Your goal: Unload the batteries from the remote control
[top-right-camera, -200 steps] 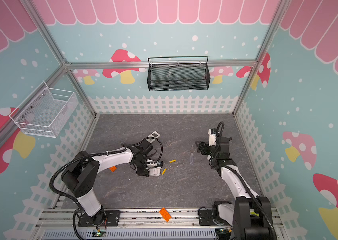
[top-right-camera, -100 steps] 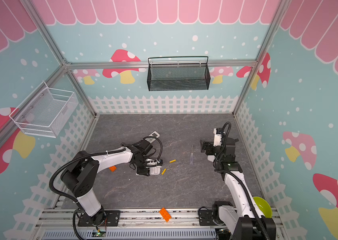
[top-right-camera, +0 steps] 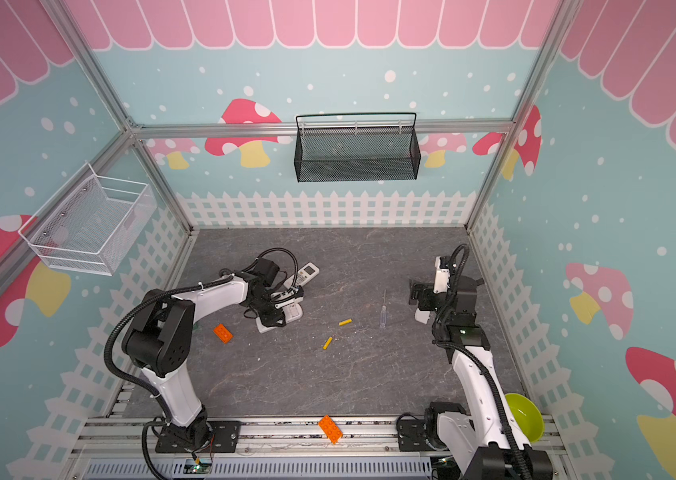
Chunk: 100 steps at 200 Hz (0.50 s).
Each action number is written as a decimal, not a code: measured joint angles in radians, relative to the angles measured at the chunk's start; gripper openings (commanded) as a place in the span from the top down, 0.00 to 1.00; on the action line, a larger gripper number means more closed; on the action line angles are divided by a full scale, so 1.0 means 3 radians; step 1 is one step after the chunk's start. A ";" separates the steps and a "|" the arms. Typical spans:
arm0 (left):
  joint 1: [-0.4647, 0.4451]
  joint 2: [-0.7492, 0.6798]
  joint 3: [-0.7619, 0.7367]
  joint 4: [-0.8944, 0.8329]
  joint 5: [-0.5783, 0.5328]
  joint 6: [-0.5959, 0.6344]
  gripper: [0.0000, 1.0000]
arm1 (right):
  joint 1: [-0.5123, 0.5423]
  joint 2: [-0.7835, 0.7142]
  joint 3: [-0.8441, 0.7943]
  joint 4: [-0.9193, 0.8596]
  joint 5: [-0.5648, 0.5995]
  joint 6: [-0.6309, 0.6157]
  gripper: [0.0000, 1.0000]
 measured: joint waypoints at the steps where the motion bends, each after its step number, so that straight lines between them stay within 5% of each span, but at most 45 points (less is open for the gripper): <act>1: 0.0001 0.0003 0.0005 -0.0003 -0.0001 -0.0001 0.52 | -0.0001 0.0000 0.0000 -0.0003 0.0000 -0.0004 0.02; 22: 0.0062 0.0074 0.0111 -0.0051 -0.0033 -0.0055 0.50 | -0.0011 -0.0004 0.0000 -0.0028 0.0028 -0.0046 0.02; 68: 0.0239 0.0189 0.0312 0.0144 -0.0493 -0.0114 0.14 | -0.0032 -0.0056 -0.0011 -0.0025 0.0041 -0.0131 0.02; 100: 0.0211 0.0189 0.0356 0.0243 -0.0795 -0.0107 0.02 | -0.0034 -0.0118 -0.0090 -0.0001 -0.0001 -0.0193 0.02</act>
